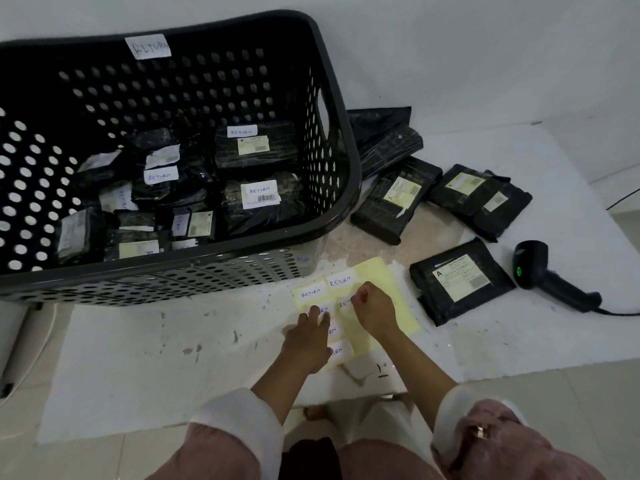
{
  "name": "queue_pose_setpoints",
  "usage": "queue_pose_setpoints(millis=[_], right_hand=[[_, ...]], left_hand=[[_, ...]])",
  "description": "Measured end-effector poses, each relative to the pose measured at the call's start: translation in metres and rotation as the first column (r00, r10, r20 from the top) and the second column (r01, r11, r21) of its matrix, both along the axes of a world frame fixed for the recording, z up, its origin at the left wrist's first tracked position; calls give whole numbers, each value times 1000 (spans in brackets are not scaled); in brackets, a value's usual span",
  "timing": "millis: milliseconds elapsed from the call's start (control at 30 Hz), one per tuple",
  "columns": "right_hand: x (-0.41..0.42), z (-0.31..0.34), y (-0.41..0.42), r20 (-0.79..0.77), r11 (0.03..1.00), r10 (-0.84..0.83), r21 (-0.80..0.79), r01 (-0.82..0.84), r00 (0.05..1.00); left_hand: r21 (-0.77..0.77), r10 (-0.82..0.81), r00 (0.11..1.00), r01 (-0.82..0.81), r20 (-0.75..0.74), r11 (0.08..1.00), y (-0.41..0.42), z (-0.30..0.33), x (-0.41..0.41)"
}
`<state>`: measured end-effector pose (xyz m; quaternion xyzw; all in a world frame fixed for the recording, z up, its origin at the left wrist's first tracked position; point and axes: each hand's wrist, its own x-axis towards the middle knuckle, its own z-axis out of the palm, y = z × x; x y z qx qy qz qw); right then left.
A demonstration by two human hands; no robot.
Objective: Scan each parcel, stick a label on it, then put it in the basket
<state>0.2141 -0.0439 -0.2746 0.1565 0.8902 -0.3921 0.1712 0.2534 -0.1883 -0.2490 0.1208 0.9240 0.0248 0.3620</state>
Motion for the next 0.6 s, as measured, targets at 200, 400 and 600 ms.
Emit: queue_pose_setpoints(millis=[200, 400, 600], right_hand=[[5, -3, -19, 6, 959, 143, 245, -141, 990], [1, -10, -33, 16, 896, 167, 415, -159, 986], [-3, -9, 1, 12, 996, 67, 60, -68, 998]], left_hand=[[-5, -25, 1000, 25, -5, 1000, -2, 3, -1], [-20, -52, 999, 53, 11, 998, -3, 3, -1], [-31, -51, 998, 52, 33, 998, -3, 5, -1]])
